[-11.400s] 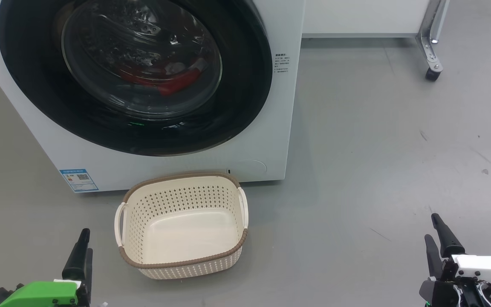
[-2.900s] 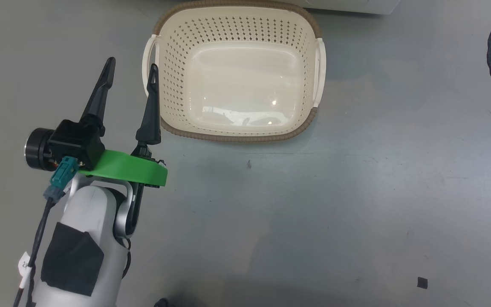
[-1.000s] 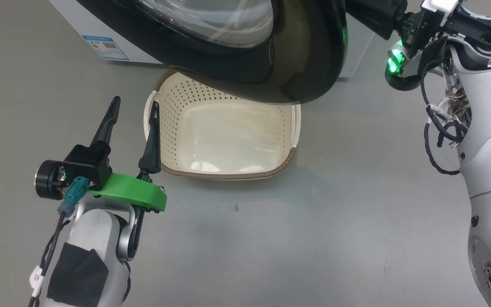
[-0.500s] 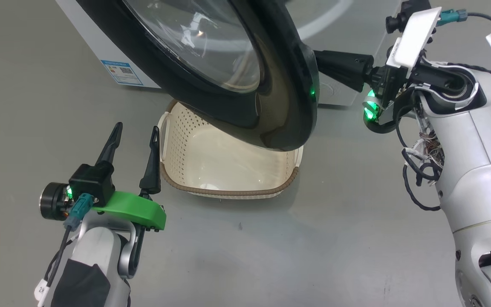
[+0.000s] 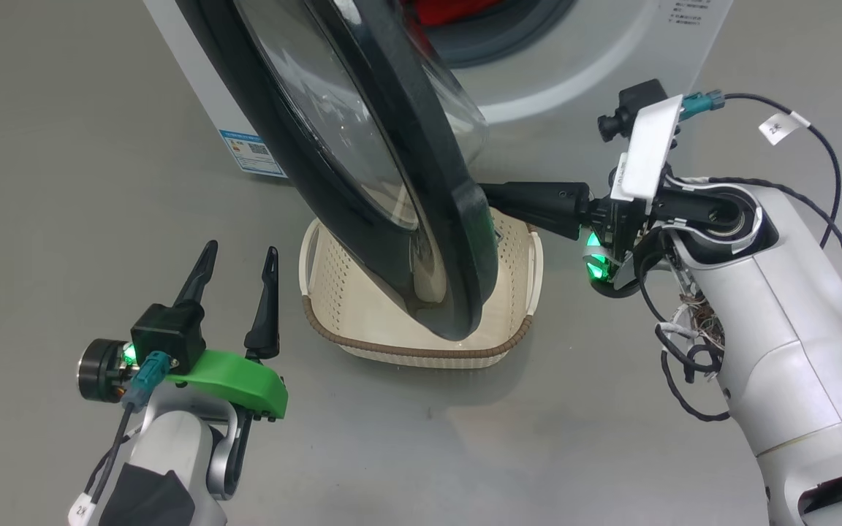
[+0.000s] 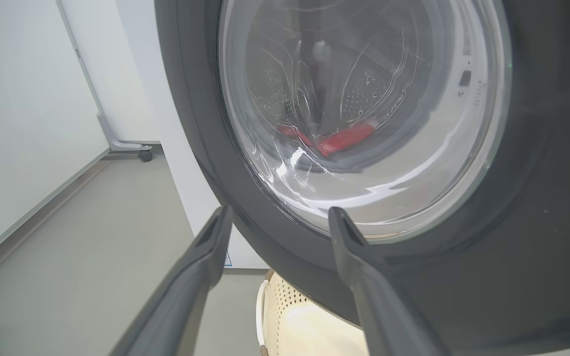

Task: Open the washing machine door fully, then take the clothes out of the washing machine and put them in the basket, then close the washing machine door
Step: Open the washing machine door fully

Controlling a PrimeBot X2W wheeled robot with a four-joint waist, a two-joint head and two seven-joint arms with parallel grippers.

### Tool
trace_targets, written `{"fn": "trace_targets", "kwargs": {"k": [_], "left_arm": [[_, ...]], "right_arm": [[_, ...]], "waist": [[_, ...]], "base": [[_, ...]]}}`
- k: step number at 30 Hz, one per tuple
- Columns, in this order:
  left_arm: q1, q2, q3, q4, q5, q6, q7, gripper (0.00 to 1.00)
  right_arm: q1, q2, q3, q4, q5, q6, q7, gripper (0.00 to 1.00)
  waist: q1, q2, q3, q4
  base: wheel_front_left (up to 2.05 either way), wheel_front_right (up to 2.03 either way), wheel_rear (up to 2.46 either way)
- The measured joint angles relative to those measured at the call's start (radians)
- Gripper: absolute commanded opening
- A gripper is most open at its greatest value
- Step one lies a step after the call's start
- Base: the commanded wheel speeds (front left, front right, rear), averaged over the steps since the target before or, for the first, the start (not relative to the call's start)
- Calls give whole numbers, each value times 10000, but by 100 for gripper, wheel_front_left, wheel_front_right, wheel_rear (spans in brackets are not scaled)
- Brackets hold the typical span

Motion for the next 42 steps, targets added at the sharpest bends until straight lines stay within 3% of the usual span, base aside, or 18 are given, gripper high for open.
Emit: {"fn": "trace_targets", "kwargs": {"k": [34, 42], "left_arm": [[455, 10, -443, 186, -451, 171, 0, 100], [523, 17, -393, 157, -451, 222, 0, 100]], "right_arm": [[1054, 2, 2349, -1066, 1567, 0, -1026, 0], [1054, 23, 2629, -1164, 1733, 0, -1327, 0]], "waist": [[0, 0, -772, 1905], [0, 0, -815, 1982]], "base": [[0, 0, 0], [0, 0, 0]]}}
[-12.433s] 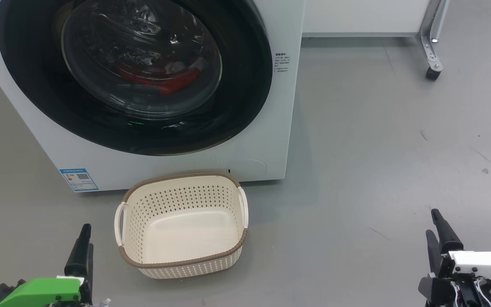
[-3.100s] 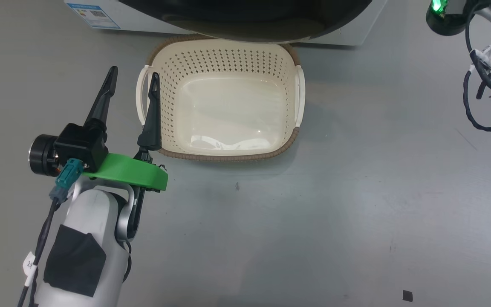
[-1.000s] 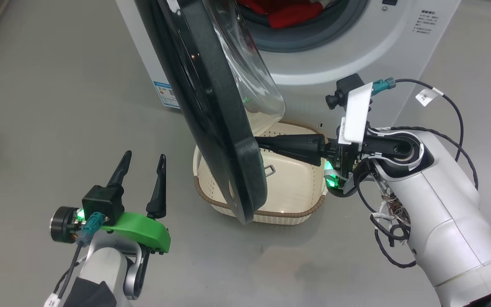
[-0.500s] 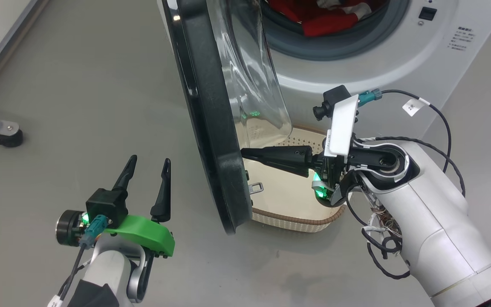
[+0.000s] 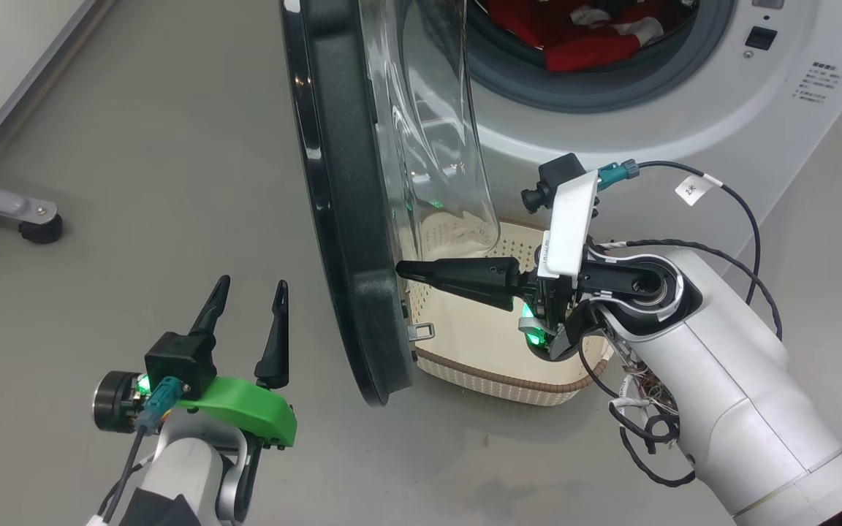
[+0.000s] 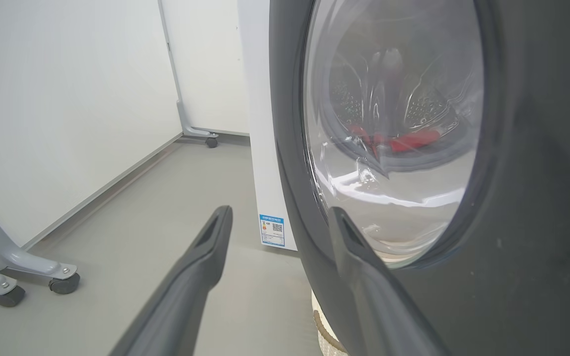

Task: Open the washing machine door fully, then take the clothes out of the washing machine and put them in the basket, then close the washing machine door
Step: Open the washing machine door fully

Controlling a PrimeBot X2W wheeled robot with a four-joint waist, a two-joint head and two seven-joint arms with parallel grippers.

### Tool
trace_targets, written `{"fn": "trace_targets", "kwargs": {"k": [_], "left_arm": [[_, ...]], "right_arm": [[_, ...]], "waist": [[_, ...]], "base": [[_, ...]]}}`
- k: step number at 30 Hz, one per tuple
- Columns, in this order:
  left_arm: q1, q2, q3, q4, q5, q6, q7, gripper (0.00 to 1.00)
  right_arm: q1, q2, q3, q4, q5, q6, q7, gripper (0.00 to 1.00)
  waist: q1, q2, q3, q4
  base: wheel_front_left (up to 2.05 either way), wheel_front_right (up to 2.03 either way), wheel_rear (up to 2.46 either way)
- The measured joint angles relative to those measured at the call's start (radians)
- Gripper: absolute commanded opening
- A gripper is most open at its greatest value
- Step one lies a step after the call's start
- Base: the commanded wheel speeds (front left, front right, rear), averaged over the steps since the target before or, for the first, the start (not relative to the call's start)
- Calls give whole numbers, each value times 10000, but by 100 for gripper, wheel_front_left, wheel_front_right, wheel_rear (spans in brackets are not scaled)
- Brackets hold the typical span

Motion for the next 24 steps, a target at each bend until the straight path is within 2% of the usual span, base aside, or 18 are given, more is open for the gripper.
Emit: {"fn": "trace_targets", "kwargs": {"k": [9, 16, 17, 18, 19, 24], "left_arm": [[21, 0, 115, -19, 0, 42, 0, 100], [145, 6, 305, -59, 0, 117, 0, 100], [167, 6, 313, -58, 0, 117, 0, 100], [169, 6, 313, -58, 0, 117, 0, 100], [169, 4, 322, -58, -2, 117, 0, 100], [174, 8, 368, -54, -4, 127, 0, 100]], "right_arm": [[256, 52, -393, 8, 121, 0, -606, 0], [819, 69, -1346, -299, 140, 0, -1569, 0], [903, 63, -1501, -399, 73, 0, -1760, 31], [1003, 36, -1670, -535, -109, 0, -1996, 81], [1220, -12, -2046, -748, -309, 0, -2475, 100], [1948, -251, -2554, -1141, -947, 0, -3450, 100]], "waist": [[0, 0, -13, -110], [0, 0, -53, -343], [0, 0, -62, -381], [1, 0, -72, -419], [1, 0, -99, -485], [1, 0, -150, -610]], "base": [[0, 0, 0], [0, 0, 0], [0, 0, 0], [0, 0, 0], [0, 0, 0], [0, 0, 0]]}}
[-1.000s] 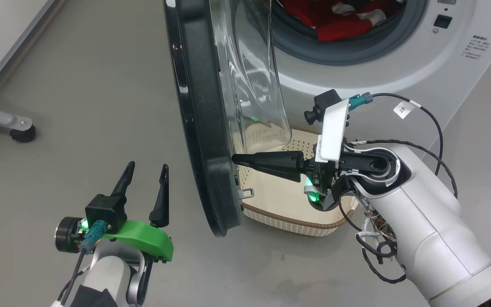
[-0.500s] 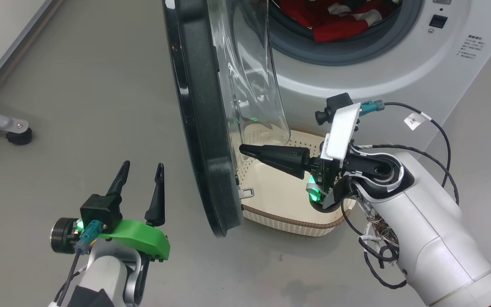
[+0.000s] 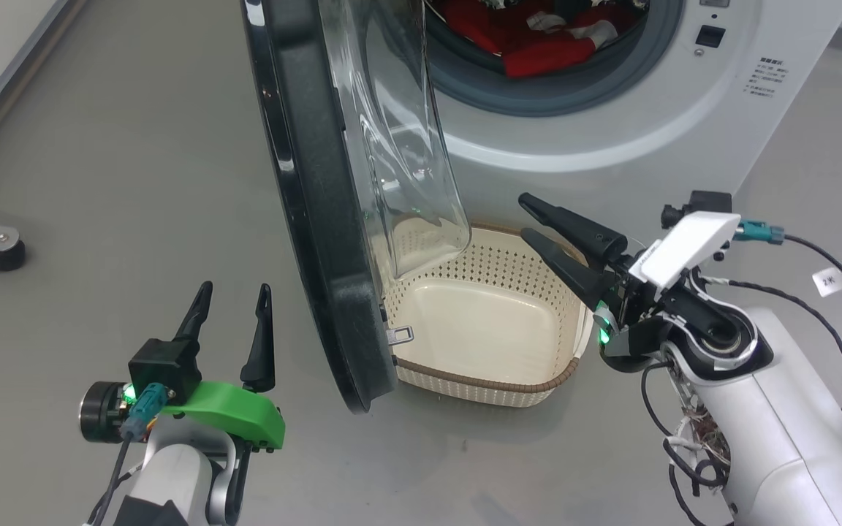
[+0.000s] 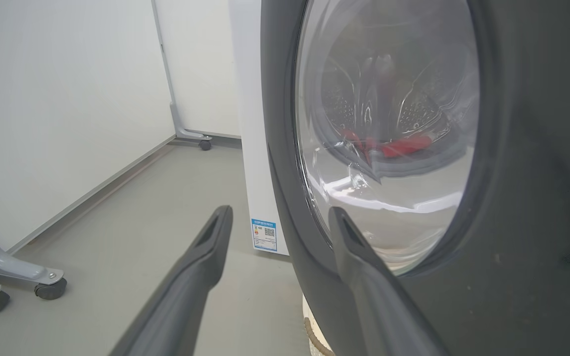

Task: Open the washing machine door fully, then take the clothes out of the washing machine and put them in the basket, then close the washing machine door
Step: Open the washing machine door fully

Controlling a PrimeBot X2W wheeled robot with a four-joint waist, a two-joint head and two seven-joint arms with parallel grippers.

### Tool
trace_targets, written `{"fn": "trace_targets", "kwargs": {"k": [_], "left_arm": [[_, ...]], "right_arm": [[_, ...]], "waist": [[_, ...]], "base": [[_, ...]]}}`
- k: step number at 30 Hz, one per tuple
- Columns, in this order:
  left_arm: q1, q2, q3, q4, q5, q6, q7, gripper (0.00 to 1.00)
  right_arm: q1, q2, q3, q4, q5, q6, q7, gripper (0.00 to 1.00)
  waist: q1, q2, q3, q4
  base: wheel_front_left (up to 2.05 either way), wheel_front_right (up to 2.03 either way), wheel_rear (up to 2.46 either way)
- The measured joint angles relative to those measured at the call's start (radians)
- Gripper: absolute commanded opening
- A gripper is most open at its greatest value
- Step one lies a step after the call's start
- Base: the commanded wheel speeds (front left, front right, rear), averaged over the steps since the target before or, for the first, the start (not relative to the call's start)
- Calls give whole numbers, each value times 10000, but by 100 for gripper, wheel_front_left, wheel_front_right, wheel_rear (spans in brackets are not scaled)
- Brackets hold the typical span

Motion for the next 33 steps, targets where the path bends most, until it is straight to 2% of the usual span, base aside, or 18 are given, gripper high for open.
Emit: {"fn": "trace_targets", "kwargs": {"k": [6, 15, 25, 27, 33], "left_arm": [[81, 0, -35, 10, 0, 0, 0, 100], [94, 0, -31, 10, -77, 0, 0, 100], [188, 0, 73, 58, -77, 4, 0, 100], [189, 0, 75, 59, -75, 4, 0, 100], [196, 0, 96, 59, -75, 4, 0, 100]], "right_arm": [[804, -286, -337, -539, -1557, 0, -1728, 100], [1717, -995, -213, -863, -4928, 0, -4945, 100], [1779, -2098, 261, -550, -9160, -6, -8483, 100], [1775, -2220, 414, -506, -9906, -132, -8460, 100], [1756, -2228, 614, -326, -11538, -978, -8113, 100]], "waist": [[0, 0, -75, -105], [0, 0, -134, -118], [0, 0, -241, -182], [-1, 0, -261, -200], [0, 0, -292, -239]], "base": [[0, 0, 0], [0, 0, 0], [0, 0, 0], [0, 0, 0], [0, 0, 0]]}}
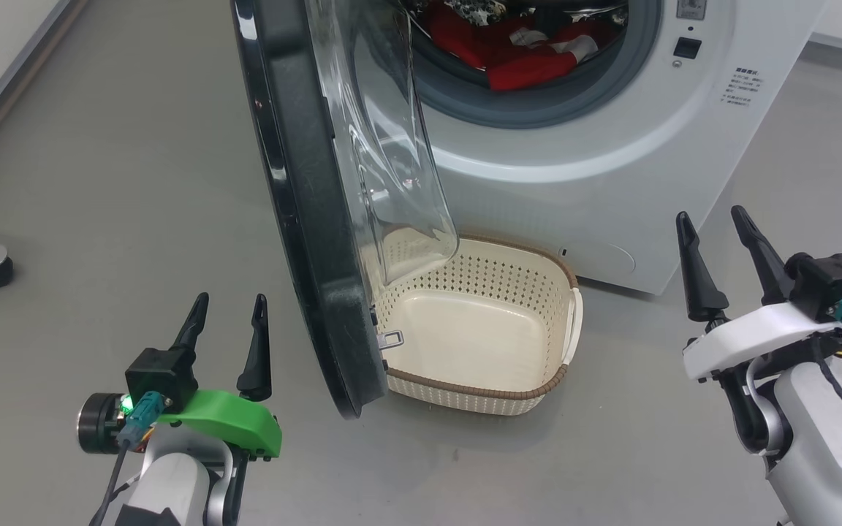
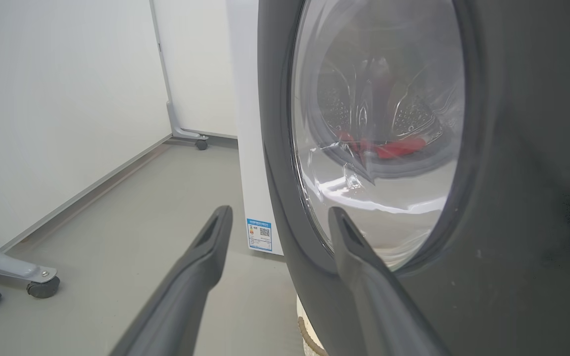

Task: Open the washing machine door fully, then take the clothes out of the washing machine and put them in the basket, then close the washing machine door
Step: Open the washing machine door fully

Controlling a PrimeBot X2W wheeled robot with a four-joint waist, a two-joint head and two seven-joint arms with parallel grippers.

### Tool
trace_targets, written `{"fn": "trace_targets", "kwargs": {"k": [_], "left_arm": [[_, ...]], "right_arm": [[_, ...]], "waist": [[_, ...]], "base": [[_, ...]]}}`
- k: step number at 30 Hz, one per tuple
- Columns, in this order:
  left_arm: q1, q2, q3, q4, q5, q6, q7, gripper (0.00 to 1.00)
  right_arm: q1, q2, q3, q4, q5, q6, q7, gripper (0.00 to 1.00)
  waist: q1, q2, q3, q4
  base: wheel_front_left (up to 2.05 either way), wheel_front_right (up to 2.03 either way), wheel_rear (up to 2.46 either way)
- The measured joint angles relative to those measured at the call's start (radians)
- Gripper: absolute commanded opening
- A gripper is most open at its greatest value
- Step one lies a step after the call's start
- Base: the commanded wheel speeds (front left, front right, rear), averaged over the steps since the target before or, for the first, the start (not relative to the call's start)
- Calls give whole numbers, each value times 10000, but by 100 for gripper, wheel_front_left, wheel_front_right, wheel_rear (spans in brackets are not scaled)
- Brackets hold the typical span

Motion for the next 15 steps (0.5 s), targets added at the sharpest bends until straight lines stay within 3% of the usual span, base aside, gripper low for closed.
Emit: {"fn": "trace_targets", "kwargs": {"k": [5, 15], "left_arm": [[7, 0, 8, 2, 0, 0, 0, 100], [32, 0, 13, 8, 0, 0, 0, 100]], "right_arm": [[7, 301, -483, -234, -853, -541, 77, 100], [474, 779, -763, -405, -1659, -867, 77, 100]], "waist": [[0, 0, 3, -6], [0, 0, 17, -5]], "base": [[0, 0, 0], [0, 0, 0]]}}
